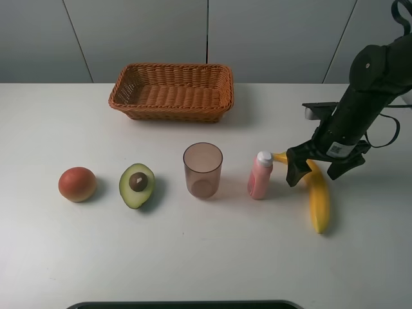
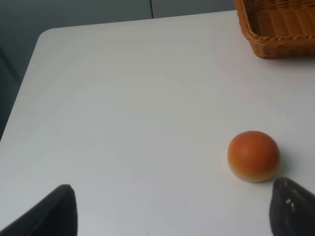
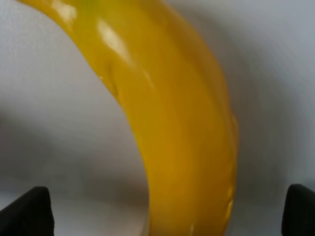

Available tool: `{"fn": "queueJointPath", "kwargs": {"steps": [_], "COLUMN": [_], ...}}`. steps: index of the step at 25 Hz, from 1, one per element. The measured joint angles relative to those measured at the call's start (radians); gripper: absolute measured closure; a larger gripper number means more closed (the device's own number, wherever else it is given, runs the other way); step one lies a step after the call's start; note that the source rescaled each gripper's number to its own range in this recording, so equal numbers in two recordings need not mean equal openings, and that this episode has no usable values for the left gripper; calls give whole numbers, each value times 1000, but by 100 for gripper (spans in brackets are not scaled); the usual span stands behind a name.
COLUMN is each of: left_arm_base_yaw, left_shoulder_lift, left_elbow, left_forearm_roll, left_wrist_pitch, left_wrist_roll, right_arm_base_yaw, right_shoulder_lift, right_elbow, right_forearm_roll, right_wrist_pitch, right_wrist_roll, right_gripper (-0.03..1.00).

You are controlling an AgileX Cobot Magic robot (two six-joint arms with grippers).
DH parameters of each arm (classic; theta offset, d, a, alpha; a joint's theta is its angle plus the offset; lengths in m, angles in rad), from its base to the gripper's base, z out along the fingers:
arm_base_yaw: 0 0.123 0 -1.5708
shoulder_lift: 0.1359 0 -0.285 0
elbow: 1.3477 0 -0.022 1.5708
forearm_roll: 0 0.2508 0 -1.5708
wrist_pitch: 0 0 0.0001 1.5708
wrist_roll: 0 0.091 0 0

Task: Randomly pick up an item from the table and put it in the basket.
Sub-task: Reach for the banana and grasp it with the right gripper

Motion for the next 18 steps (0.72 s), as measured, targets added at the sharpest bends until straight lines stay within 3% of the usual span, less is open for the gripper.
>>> {"fn": "queueJointPath", "kwargs": {"steps": [7,9,11,13,14,18], "left_arm_base_yaw": [0,0,0,0,0,0], "left_shoulder_lift": [0,0,0,0,0,0], "left_elbow": [0,0,0,0,0,0], "left_forearm_roll": [0,0,0,0,0,0], "left_wrist_pitch": [0,0,0,0,0,0], "left_wrist_roll": [0,0,0,0,0,0], "right_arm_base_yaw": [0,0,0,0,0,0], "right_shoulder_lift": [0,0,0,0,0,0], "right_elbow": [11,11,11,11,11,11], "right_forearm_roll": [0,0,0,0,0,0], "right_wrist_pitch": [-27,-28,-28,-28,-28,-28], "right_wrist_roll": [0,0,0,5,8,8], "right_gripper": [0,19,55,97,93,93]}}
